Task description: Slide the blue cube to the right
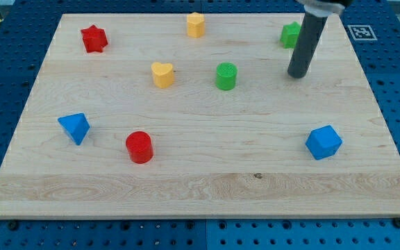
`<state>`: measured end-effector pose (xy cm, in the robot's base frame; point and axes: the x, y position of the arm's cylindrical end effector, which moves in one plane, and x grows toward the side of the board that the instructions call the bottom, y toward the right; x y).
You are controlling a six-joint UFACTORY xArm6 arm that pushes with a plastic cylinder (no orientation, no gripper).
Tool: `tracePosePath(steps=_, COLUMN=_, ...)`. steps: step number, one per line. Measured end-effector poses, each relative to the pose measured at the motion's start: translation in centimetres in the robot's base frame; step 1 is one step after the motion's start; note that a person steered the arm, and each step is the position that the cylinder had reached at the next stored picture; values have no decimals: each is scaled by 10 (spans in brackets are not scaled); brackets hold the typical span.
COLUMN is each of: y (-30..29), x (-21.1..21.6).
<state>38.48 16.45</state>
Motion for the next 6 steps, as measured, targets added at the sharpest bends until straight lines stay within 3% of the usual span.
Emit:
tracePosePath(steps=3, y=-14, x=118)
tracePosePath(steps=6, y=10, x=166)
